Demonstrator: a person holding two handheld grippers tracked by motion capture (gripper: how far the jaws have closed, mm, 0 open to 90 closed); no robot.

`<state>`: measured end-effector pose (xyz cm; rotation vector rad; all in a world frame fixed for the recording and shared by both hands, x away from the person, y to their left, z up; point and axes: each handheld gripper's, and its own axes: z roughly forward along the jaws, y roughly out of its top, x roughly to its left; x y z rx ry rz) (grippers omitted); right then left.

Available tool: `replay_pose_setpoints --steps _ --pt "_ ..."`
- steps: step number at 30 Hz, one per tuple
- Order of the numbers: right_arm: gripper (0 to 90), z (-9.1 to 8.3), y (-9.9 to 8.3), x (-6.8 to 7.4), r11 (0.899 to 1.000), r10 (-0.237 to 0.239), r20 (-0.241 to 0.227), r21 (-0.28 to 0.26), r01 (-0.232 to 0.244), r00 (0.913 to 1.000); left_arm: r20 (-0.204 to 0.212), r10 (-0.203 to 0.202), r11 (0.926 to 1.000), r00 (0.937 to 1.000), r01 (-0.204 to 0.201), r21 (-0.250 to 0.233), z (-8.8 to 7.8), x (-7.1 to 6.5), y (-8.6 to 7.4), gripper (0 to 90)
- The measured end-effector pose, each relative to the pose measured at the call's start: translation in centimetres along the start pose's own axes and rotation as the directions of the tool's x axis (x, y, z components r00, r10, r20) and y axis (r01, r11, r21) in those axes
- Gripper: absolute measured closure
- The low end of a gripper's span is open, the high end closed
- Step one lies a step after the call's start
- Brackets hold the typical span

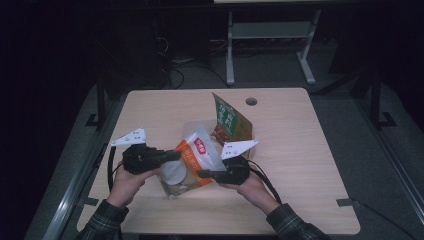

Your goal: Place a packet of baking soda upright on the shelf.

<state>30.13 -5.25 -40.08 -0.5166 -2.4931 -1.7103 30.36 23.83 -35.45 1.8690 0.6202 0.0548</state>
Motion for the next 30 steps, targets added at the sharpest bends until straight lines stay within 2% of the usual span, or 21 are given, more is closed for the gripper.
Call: replay_pose_setpoints --steps 3,13,18,23,28,30 --pt "90.0 -0.3 0.3 0.3 1.000 -0.028 -0.003 0.010 0.028 0.9996 0.010 0.006 0.9998 0.9999 -0.006 0.017 0.2 0.0 -0.1 89.4" --pt "90.0 -0.8 1.1 1.3 0.994 -0.103 -0.010 0.035 0.103 0.9946 -0.005 0.043 0.9953 0.9991 -0.042 0.087 1.5 -0.4 -0.9 89.0" --pt "90.0 -1.2 1.3 1.4 0.992 -0.115 -0.010 0.044 0.115 0.9933 0.004 0.038 0.9966 0.9993 -0.038 0.073 1.6 -0.5 -0.9 88.0" --pt "90.0 -1.5 1.7 1.8 0.987 -0.154 0.006 0.055 0.154 0.9880 -0.003 0.044 0.9966 0.9990 -0.043 0.070 1.4 -0.5 -0.7 79.1" --pt "90.0 -1.8 1.9 2.2 0.982 -0.182 0.010 0.056 0.181 0.9833 -0.024 0.056 0.9957 0.9982 -0.054 0.075 1.7 -0.8 -0.7 63.7" --pt "90.0 -1.8 1.9 2.3 0.977 -0.203 0.017 0.073 0.201 0.9790 -0.040 0.062 0.9954 0.9973 -0.059 0.075 1.7 -1.0 -0.8 56.1"
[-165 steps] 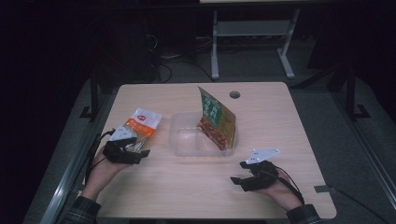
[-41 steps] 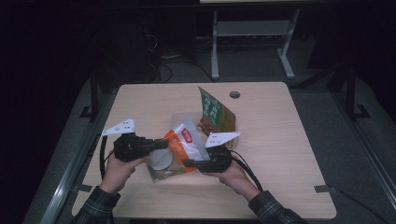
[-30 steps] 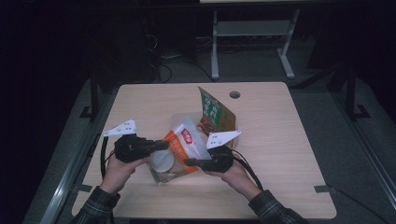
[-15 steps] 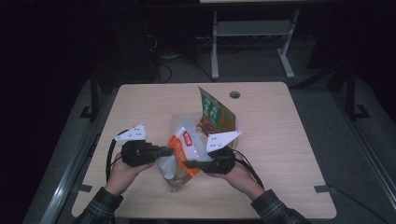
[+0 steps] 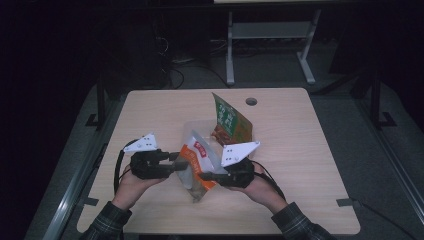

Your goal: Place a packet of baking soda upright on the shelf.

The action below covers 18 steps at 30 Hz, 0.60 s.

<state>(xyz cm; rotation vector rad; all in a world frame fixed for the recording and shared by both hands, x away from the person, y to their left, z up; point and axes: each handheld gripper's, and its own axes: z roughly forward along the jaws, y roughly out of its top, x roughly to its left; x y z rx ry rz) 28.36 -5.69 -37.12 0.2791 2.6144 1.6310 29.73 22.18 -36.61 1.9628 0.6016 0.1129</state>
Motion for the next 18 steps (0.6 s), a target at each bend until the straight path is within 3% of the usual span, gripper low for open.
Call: replay_pose_setpoints --steps 3,12,18 --pt "90.0 -0.1 0.0 0.1 1.000 -0.021 0.008 0.019 0.021 0.9997 -0.019 -0.001 1.0000 0.9998 0.001 0.002 -0.2 -0.2 -0.2 44.5" --pt "90.0 -1.0 0.3 0.0 0.999 -0.036 0.013 0.023 0.036 0.9993 -0.049 -0.014 0.9994 0.9987 0.016 0.031 -0.5 -0.6 -2.3 31.6" --pt "90.0 -1.9 0.7 -0.2 0.999 -0.047 0.016 0.019 0.046 0.9988 -0.096 0.018 0.9926 0.9953 -0.006 0.121 -1.0 -1.0 -5.2 27.8"
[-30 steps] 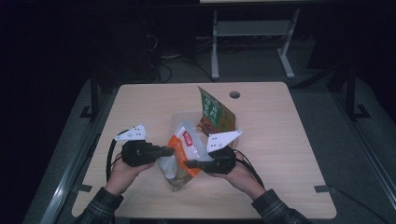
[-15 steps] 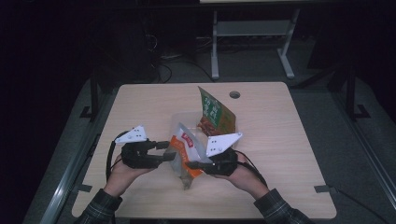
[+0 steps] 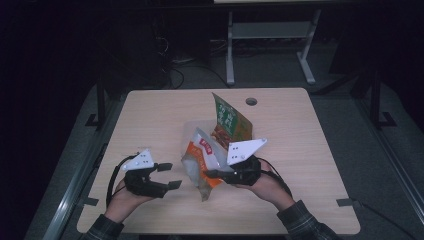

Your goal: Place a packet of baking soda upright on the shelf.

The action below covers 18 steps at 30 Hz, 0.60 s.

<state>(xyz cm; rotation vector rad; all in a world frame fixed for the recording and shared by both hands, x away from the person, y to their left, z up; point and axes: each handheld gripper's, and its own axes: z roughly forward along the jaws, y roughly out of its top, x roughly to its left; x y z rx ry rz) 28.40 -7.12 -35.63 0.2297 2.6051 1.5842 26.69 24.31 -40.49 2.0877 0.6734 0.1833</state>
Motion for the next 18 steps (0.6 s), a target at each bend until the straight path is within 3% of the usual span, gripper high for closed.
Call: replay_pose_setpoints --steps 6,18 --pt "90.0 -0.7 0.7 -0.4 1.000 -0.010 0.015 0.006 0.010 0.9998 -0.006 -0.001 0.9976 1.0000 0.001 0.070 0.3 -0.4 -2.2 27.8" --pt "90.0 -1.7 2.3 -1.8 0.999 -0.033 0.056 0.009 0.033 0.9979 0.008 0.022 0.9932 0.9997 -0.023 0.114 1.1 -0.5 -2.6 27.8"
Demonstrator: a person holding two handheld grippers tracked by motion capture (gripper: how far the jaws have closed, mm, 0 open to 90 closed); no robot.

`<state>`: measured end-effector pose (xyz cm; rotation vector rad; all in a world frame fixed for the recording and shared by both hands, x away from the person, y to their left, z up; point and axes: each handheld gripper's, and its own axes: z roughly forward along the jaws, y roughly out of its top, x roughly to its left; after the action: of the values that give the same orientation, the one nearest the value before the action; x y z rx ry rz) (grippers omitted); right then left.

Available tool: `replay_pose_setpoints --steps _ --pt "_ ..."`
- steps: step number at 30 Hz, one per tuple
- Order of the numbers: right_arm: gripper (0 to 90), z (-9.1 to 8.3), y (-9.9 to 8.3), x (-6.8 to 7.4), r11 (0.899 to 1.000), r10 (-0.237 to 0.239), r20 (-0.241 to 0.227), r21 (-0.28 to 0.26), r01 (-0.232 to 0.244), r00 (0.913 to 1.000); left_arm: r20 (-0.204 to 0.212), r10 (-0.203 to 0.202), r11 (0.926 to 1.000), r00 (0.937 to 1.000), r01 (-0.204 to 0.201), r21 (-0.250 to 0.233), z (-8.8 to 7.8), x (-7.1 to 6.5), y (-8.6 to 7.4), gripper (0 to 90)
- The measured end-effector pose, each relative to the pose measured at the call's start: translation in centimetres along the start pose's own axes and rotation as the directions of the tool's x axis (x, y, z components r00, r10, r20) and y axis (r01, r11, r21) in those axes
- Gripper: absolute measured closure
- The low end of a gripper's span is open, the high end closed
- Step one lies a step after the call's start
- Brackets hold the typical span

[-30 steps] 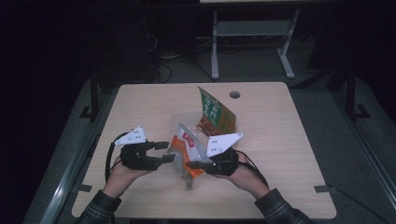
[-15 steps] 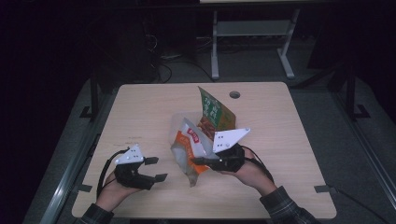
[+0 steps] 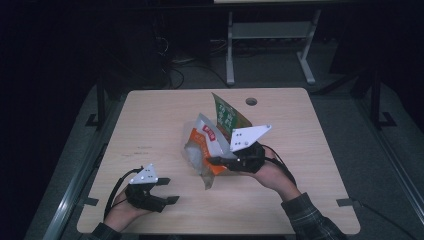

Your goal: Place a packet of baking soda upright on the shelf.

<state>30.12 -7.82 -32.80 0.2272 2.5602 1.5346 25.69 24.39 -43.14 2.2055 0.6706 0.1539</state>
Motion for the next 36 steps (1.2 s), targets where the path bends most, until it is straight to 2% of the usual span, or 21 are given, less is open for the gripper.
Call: replay_pose_setpoints --steps 6,10,13,16,28,33,36 --pt "90.0 0.0 0.5 -1.1 1.000 0.000 0.029 0.006 -0.001 0.9996 -0.003 -0.003 1.0000 1.0000 0.003 0.002 -0.1 0.1 -0.1 27.8" --pt "90.0 0.3 0.9 -2.5 1.000 0.007 0.055 0.006 -0.007 0.9985 -0.004 0.000 1.0000 1.0000 0.000 0.005 -0.1 0.1 -0.1 27.8" --pt "90.0 0.5 1.1 -2.8 1.000 0.023 0.065 0.003 -0.023 0.9976 -0.007 0.001 1.0000 1.0000 -0.001 0.005 -0.1 0.1 -0.1 27.7" --pt "90.0 0.8 1.6 -3.6 1.000 0.016 0.097 0.012 -0.017 0.9951 -0.009 0.009 0.9999 0.9999 -0.009 0.007 -0.2 0.1 0.0 27.8" --pt "90.0 2.5 1.4 -4.8 0.998 0.008 0.164 0.063 -0.018 0.9865 -0.009 0.009 0.9999 0.9999 -0.009 0.010 -0.3 0.1 0.0 27.8" --pt "90.0 2.8 1.4 -5.1 0.998 0.020 0.178 0.061 -0.031 0.9839 -0.004 0.011 0.9998 0.9999 -0.010 0.016 -0.2 0.0 0.0 27.8" --pt "90.0 3.0 1.4 -5.2 0.998 0.010 0.188 0.066 -0.023 0.9822 -0.005 0.013 0.9998 0.9999 -0.013 0.013 -0.2 0.0 0.1 27.8"
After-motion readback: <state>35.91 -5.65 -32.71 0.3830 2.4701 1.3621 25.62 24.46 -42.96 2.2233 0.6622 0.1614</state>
